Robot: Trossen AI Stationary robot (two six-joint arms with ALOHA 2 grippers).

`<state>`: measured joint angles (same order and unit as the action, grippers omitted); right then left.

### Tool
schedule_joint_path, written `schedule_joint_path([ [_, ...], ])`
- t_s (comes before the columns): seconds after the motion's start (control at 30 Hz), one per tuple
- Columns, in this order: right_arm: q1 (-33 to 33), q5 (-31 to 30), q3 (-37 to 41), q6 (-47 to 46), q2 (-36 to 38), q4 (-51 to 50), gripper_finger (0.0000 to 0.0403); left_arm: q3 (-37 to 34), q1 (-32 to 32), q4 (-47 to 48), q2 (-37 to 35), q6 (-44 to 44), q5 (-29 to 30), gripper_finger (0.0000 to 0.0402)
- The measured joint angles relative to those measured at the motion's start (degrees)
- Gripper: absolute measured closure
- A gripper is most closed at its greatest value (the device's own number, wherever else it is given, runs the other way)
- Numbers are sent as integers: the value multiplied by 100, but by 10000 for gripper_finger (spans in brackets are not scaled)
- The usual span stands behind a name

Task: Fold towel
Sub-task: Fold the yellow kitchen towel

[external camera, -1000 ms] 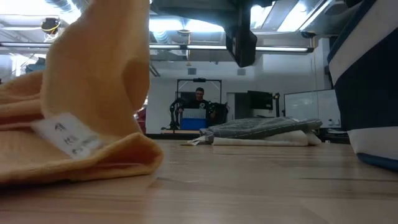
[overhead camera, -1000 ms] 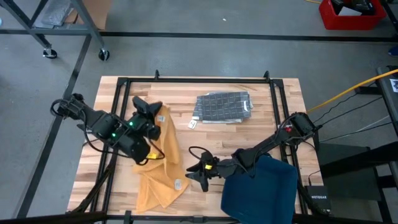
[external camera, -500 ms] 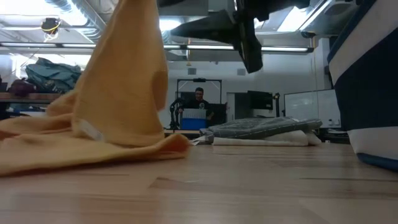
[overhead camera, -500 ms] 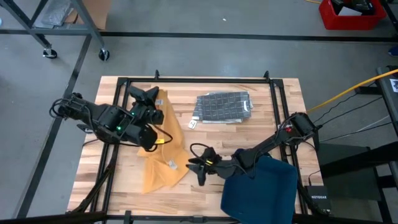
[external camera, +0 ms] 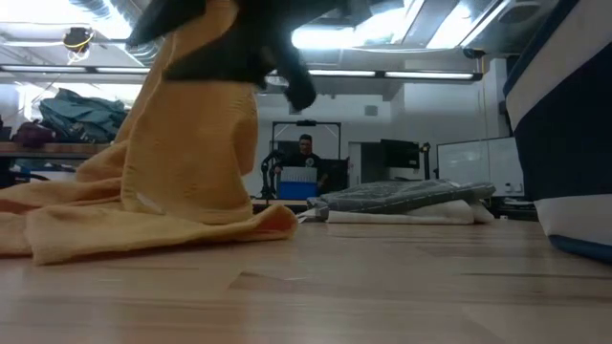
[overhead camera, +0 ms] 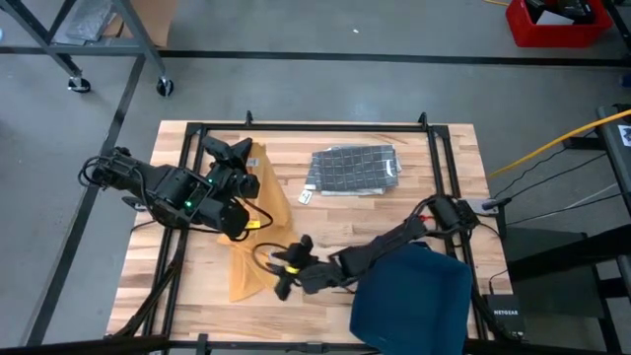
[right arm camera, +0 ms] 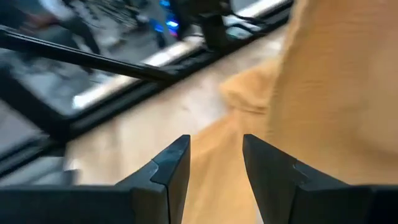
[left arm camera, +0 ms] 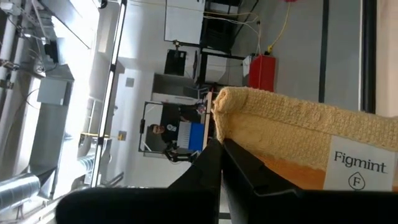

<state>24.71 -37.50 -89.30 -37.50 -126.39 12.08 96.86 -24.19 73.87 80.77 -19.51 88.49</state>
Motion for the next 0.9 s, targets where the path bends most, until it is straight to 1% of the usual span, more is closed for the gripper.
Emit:
schedule_joint_path([
  [0.07, -64, -59, -404, -104, -232, -463, 251, 0, -2, 7, 0, -14, 2, 401],
  [0.13, -100, -40, -723, -274, -453, -681, 251, 0, -2, 18, 0, -15, 0, 401],
  [0.27, -113, 109, -1225, -337, -863, -694, 251, 0, -2, 20, 0, -19, 0, 401],
  [0.33, -111, 105, -1371, -449, -970, -952, 251, 0, -2, 20, 0, -37, 0, 401],
  [0.53, -111, -56, -1431, -1257, -985, -1846, 251, 0, -2, 17, 2, -16, 0, 401],
  [0.8, -111, -77, -1427, -1806, -1177, -1826, 251, 0, -2, 9, 2, 23, 0, 401],
  [0.9, -122, -184, -1425, -1960, -1232, -1774, 251, 0, -3, 2, 2, 30, 0, 401],
])
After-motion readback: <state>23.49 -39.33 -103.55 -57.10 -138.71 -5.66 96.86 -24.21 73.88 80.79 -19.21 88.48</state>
